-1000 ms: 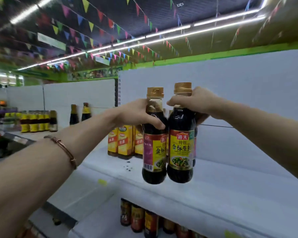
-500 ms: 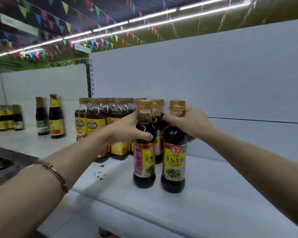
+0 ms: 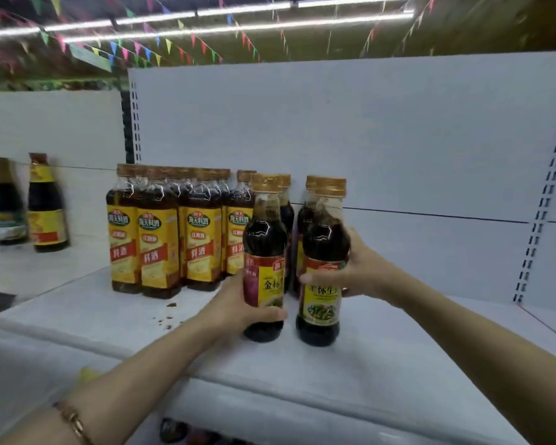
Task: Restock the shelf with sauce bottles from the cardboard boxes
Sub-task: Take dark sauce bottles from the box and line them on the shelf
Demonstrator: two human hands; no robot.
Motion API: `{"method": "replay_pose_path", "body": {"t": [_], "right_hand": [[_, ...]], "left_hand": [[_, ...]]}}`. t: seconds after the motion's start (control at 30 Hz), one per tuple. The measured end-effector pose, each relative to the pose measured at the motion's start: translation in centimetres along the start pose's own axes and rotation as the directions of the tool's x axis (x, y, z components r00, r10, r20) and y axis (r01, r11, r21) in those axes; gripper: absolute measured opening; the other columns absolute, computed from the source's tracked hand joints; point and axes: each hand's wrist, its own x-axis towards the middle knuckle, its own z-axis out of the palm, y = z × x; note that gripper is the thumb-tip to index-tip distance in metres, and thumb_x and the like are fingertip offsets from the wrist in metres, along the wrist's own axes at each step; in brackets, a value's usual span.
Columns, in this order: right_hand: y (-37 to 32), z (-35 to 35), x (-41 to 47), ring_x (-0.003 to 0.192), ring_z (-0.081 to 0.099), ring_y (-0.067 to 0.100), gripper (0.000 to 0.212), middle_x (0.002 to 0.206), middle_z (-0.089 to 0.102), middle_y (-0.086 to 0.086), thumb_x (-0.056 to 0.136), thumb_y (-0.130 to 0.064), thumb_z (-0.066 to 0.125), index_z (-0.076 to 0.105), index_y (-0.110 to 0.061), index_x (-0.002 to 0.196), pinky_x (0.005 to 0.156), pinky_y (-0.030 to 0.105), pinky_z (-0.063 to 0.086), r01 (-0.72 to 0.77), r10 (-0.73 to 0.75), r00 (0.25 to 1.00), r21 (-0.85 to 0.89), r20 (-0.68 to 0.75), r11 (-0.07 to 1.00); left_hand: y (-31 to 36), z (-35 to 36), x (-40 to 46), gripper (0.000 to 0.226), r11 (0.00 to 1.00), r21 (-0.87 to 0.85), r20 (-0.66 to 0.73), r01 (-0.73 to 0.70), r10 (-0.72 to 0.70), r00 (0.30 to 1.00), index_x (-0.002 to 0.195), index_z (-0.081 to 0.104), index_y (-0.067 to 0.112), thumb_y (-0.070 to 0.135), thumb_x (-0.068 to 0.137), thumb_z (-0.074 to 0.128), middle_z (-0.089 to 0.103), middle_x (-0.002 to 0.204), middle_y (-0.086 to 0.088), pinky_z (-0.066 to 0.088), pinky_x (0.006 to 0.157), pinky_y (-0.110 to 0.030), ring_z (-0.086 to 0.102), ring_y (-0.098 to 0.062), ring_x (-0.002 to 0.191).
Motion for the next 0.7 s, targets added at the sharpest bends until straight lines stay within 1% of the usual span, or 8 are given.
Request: {"method": "replay_pose_path", "body": {"t": [0.03, 0.1, 0.2, 0.3, 0.43, 0.53, 0.63, 0.7], "right_hand": [[0.1, -0.2, -0.1, 0.111, 0.060, 0.019, 0.096, 0.123, 0.057, -0.007, 0.065, -0.030, 0.089, 0.026, -0.038, 0.137, 0.081, 0.046, 0.060, -0.011, 0.011, 1.000, 0.001, 0.027, 1.000], [-0.1, -0.4, -0.3, 0.112, 0.058, 0.019, 0.095, 0.123, 0.055, -0.005, 0.069, -0.014, 0.086, 0.025, -0.034, 0.139, 0.083, 0.044, 0.059, -0.039, 0.040, 0.998, -0.016, 0.052, 0.999], [-0.4, -0.2, -0.3, 0.108, 0.059, 0.016, 0.091, 0.121, 0.055, -0.005, 0.070, -0.009, 0.084, 0.025, -0.034, 0.134, 0.079, 0.038, 0.059, -0.042, 0.043, 0.999, -0.014, 0.027, 0.999], [0.7, 1.1, 0.3, 0.106, 0.062, 0.017, 0.085, 0.117, 0.061, -0.005, 0.065, -0.020, 0.087, 0.034, -0.033, 0.130, 0.087, 0.043, 0.057, -0.030, 0.023, 0.994, -0.056, -0.110, 0.998], [1.5, 3.1, 1.5, 0.101, 0.064, 0.019, 0.061, 0.108, 0.067, -0.003, 0.069, -0.031, 0.084, 0.052, -0.022, 0.120, 0.091, 0.043, 0.054, -0.067, 0.020, 0.964, -0.169, -0.264, 0.983], [1.8, 4.0, 2.7, 0.100, 0.061, 0.022, 0.062, 0.109, 0.064, 0.000, 0.069, -0.041, 0.082, 0.052, -0.018, 0.119, 0.086, 0.038, 0.052, -0.125, 0.045, 0.941, -0.220, -0.336, 0.967], [2.1, 4.6, 3.8, 0.097, 0.062, 0.023, 0.073, 0.109, 0.064, 0.001, 0.056, -0.059, 0.074, 0.055, -0.022, 0.115, 0.081, 0.038, 0.053, -0.157, 0.038, 0.923, -0.283, -0.383, 0.946], [2.4, 4.9, 4.3, 0.097, 0.063, 0.025, 0.072, 0.109, 0.063, 0.002, 0.056, -0.059, 0.073, 0.055, -0.022, 0.115, 0.081, 0.039, 0.053, -0.163, 0.036, 0.917, -0.290, -0.397, 0.943]], "left_hand": [[-0.2, 0.1, -0.2, 0.069, 1.000, -0.002, -0.015, -0.019, 0.019, 1.000, 0.114, 0.044, 0.036, 0.033, 0.061, 0.089, 0.057, 0.108, 0.019, 0.046, 0.085, -0.019, 0.058, -0.005, 0.104], [-0.1, 0.0, -0.2, 0.074, 0.998, 0.044, -0.053, -0.046, 0.048, 0.997, 0.118, 0.042, 0.033, 0.031, 0.061, 0.089, 0.055, 0.104, 0.021, 0.043, 0.086, -0.021, 0.056, -0.004, 0.100], [-0.1, -0.4, 0.2, 0.087, 0.993, 0.095, -0.104, -0.065, 0.075, 0.992, 0.130, 0.037, 0.023, 0.032, 0.061, 0.089, 0.053, 0.111, 0.013, 0.043, 0.088, -0.023, 0.054, -0.010, 0.101], [-0.5, -0.1, 0.5, 0.073, 0.994, 0.067, -0.123, -0.089, 0.097, 0.988, 0.123, 0.041, 0.024, 0.026, 0.066, 0.087, 0.054, 0.106, 0.014, 0.043, 0.083, -0.019, 0.055, -0.005, 0.093], [-1.3, 0.1, 1.8, 0.059, 0.986, 0.044, -0.136, -0.160, 0.164, 0.977, 0.115, 0.056, 0.022, 0.020, 0.065, 0.088, 0.066, 0.104, 0.014, 0.050, 0.084, -0.020, 0.062, -0.001, 0.096], [-1.3, 0.0, 2.5, 0.059, 0.986, 0.047, -0.139, -0.162, 0.167, 0.976, 0.116, 0.055, 0.024, 0.018, 0.066, 0.087, 0.065, 0.102, 0.015, 0.049, 0.087, -0.022, 0.062, -0.003, 0.096], [-1.5, 0.2, 2.8, 0.065, 0.990, 0.021, -0.180, -0.142, 0.144, 0.973, 0.120, 0.045, 0.025, 0.015, 0.070, 0.085, 0.058, 0.103, 0.015, 0.048, 0.093, -0.029, 0.059, -0.009, 0.100], [-1.7, 0.4, 3.0, 0.065, 0.990, 0.018, -0.186, -0.136, 0.137, 0.973, 0.126, 0.045, 0.019, 0.015, 0.073, 0.082, 0.057, 0.107, 0.012, 0.047, 0.095, -0.030, 0.057, -0.011, 0.102]]}}
